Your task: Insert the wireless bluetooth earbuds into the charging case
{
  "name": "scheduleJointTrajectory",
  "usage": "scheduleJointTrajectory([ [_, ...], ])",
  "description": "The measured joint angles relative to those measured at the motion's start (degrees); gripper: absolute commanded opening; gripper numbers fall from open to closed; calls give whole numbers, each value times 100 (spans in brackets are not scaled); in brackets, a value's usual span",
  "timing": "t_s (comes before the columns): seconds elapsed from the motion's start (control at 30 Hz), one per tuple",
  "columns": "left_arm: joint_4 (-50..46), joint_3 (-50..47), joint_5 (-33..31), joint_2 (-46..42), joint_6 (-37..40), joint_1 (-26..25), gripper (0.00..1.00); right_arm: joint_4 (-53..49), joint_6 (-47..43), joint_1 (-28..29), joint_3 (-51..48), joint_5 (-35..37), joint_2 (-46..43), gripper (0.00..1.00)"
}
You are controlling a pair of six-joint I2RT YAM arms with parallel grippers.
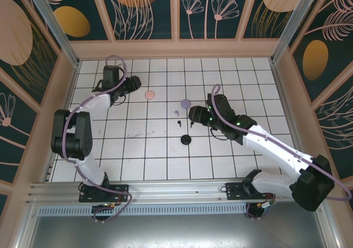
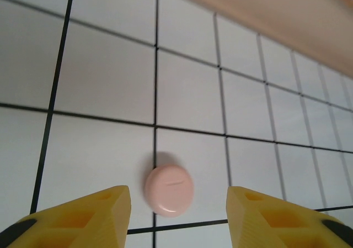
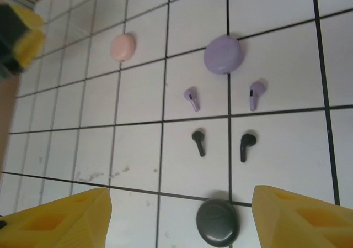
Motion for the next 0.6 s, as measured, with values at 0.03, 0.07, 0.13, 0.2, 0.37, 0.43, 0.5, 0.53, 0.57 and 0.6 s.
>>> scheduleJointTrajectory([
  [0.03,103,-111,0,-170,-46,0,50,-9,11,57,-37,26,72,69],
  [0.07,195,-216,2,-319,-101,0,50,-28,24,149,-79,57,179,69],
  [0.13,361,-431,26,-614,-190,0,51,-87,22,323,-114,125,358,70],
  [0.2,518,-660,101,-942,-282,0,51,-114,-13,542,-114,168,590,70],
  [0.37,817,-1049,280,-1565,-446,0,54,-201,-319,841,-96,173,1215,70],
  [0.43,922,-1156,372,-1762,-509,0,54,-326,-476,870,2,190,1523,70],
  [0.5,1014,-1231,474,-1919,-573,0,54,-450,-629,874,157,216,1825,70],
  [0.53,1056,-1255,525,-1965,-605,0,55,-483,-678,874,216,223,1921,70],
  [0.57,1110,-1294,586,-2033,-654,0,55,-527,-752,876,284,243,2035,70],
  [0.6,1196,-1340,638,-2085,-708,0,55,-588,-817,879,358,267,2135,70],
])
